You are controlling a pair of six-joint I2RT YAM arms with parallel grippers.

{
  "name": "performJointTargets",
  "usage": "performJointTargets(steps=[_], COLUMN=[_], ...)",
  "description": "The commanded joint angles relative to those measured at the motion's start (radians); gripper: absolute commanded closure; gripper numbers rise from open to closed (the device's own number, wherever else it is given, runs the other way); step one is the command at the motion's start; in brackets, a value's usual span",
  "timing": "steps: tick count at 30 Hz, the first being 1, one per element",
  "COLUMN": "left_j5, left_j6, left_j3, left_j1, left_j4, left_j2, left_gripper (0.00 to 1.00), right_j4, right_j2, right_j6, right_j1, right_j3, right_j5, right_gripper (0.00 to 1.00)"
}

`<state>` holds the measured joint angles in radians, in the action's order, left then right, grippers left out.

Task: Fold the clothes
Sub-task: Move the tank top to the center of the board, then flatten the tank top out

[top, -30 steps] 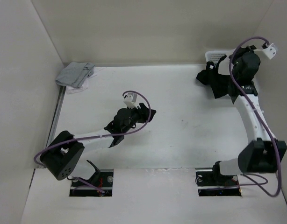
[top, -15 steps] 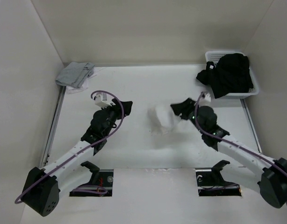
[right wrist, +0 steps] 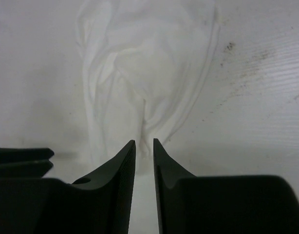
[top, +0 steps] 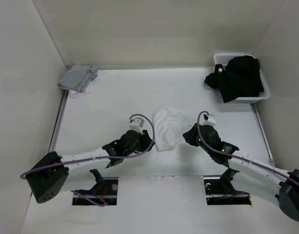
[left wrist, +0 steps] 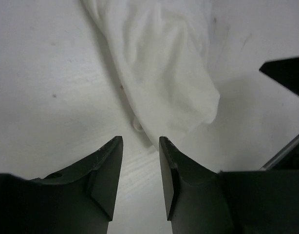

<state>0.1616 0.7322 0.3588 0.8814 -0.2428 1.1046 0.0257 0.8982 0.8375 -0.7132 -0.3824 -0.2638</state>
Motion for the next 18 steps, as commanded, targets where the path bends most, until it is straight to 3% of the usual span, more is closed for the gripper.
performJointTargets(steps=[1, 5, 10, 15, 18], left_j5=[0.01, 0.029, 0.039, 0.05, 0.047], left_j6=[0.018, 0.101, 0.128, 0.108, 0.105], left_j3=[0.071, 0.063, 0.066, 0.095, 0.106], left_j1=[0.096, 0.142, 0.138, 0.138, 0.135], left_j4=[-0.026, -0.088, -0.18, -0.199, -0.22], left_j2=[0.122, 0.19, 0.238, 0.288, 0.319], left_gripper=[0.66, 0.66, 0.62, 0.64, 0.71], right_j4=[0.008, -0.058, -0.073, -0.093, -0.13], right_j2=[0.013, 0.016, 0.06, 0.149, 0.205], right_j6=[0.02, 0.023, 0.043, 0.051, 0.064], right_j1=[-0.027, -0.047, -0.05, -0.05, -0.019], right_j3=[-0.018, 0.005, 0.019, 0.0, -0.006], right_j5=[-0.086, -0.077, -0.071, -0.049, -0.049], right_gripper=[0.72, 0.66, 0.5, 0.47, 0.54])
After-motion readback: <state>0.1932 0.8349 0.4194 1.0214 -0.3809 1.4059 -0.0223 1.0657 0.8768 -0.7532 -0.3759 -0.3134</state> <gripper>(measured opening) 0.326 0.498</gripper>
